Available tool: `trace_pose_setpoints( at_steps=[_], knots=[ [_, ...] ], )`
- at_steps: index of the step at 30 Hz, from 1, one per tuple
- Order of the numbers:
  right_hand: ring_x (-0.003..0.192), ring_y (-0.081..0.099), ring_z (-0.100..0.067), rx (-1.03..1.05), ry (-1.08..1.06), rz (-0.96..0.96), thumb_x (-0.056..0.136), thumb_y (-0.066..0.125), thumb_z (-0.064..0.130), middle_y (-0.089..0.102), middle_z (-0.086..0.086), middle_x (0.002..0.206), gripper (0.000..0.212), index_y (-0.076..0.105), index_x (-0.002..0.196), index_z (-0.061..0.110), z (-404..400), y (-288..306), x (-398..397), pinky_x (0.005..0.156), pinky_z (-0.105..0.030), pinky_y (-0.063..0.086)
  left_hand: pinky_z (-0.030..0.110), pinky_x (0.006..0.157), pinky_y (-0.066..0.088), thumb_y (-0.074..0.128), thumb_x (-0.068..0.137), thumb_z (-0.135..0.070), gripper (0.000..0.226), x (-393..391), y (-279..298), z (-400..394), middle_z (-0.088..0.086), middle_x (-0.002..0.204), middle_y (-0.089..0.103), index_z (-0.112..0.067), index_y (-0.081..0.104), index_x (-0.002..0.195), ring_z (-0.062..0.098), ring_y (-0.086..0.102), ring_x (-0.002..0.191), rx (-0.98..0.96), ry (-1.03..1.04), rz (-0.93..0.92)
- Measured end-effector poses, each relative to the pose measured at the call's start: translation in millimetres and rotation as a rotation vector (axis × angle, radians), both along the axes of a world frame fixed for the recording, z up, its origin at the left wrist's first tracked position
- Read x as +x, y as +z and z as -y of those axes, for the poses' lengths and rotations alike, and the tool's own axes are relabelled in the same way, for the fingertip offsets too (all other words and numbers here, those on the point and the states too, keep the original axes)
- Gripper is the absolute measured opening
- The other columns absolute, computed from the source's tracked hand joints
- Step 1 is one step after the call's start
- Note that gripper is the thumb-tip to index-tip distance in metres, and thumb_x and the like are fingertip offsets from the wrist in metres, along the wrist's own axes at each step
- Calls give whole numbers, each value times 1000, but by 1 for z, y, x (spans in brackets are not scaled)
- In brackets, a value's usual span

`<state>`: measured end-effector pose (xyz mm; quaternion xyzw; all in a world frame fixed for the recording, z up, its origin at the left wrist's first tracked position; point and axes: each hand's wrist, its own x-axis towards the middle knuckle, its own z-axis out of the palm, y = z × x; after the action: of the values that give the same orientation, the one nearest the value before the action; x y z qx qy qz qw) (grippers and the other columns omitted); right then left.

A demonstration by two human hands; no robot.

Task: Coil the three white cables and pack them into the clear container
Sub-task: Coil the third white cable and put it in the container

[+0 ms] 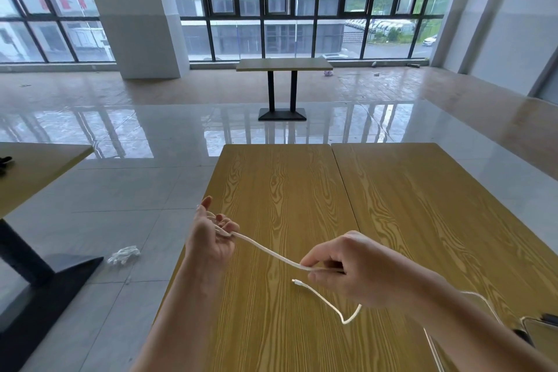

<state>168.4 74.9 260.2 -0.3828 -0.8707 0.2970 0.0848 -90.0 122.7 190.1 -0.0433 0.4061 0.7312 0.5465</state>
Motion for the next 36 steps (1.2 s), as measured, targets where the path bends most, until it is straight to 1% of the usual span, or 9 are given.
trace_pose_setpoints(
  at_steps=[5, 10, 13, 17, 20, 24, 26, 30, 36],
  knots=[
    [48, 50, -6, 50, 49, -92, 96, 64, 30, 55, 15, 54, 12, 75, 99, 26, 1, 9, -7, 49, -17, 41, 22, 43, 36, 43, 103, -40, 29, 22, -1, 6, 4, 85, 46, -24, 68, 100, 11, 39, 60, -49, -187, -255],
    [47, 52, -7, 148, 14, -147, 98, 60, 23, 62, 7, 60, 14, 73, 96, 24, -7, 13, -12, 47, -17, 42, 26, 56, 42, 33, 104, -46, 41, 49, 16, 17, 8, 98, 54, -27, 69, 104, 15, 46, 73, 6, -463, -520],
    [46, 51, -13, 202, -32, -180, 98, 58, 23, 65, 1, 60, 16, 72, 91, 22, -11, 14, -16, 45, -23, 41, 23, 46, 40, 33, 101, -54, 47, 52, 16, 22, 11, 103, 58, -25, 68, 112, 16, 50, 75, 82, -646, -590],
    [51, 56, -12, 282, -132, -205, 97, 58, 23, 62, 7, 57, 18, 72, 86, 22, -19, 11, -17, 47, -22, 42, 22, 45, 36, 35, 96, -59, 57, 48, 7, 24, 3, 85, 67, -19, 66, 123, 12, 53, 67, 272, -837, -503],
    [50, 55, -3, 300, -239, -203, 97, 58, 25, 56, 13, 52, 19, 72, 84, 24, -26, 7, -14, 49, -13, 41, 21, 44, 35, 37, 92, -67, 63, 50, 7, 25, 9, 96, 67, -20, 67, 122, 12, 55, 63, 314, -942, -399],
    [49, 55, -5, 320, -353, -170, 97, 57, 30, 62, 9, 56, 22, 72, 83, 24, -34, 2, -12, 47, -11, 34, 19, 43, 34, 44, 83, -76, 71, 56, 10, 31, 9, 102, 66, -21, 68, 121, 11, 52, 62, 301, -1001, -402],
    [50, 55, -3, 329, -375, -149, 97, 57, 31, 63, 10, 58, 22, 73, 84, 23, -35, 1, -12, 48, -12, 33, 19, 45, 34, 53, 83, -70, 61, 58, 13, 34, 7, 103, 65, -23, 69, 118, 10, 51, 64, 332, -1021, -447],
    [52, 56, 0, 318, -381, -139, 96, 58, 31, 63, 13, 59, 21, 75, 86, 23, -35, -2, -14, 47, -8, 31, 22, 49, 35, 58, 95, -32, 26, 62, 24, 40, 6, 101, 67, -22, 68, 117, 10, 51, 65, 327, -1001, -612],
    [53, 56, 12, 247, -363, -191, 97, 61, 28, 56, 19, 55, 20, 78, 92, 21, -35, -4, -16, 46, -9, 38, 30, 55, 45, 39, 105, -29, 34, 68, 28, 42, 15, 102, 70, -11, 66, 116, 19, 57, 68, 291, -901, -557]
  ],
)
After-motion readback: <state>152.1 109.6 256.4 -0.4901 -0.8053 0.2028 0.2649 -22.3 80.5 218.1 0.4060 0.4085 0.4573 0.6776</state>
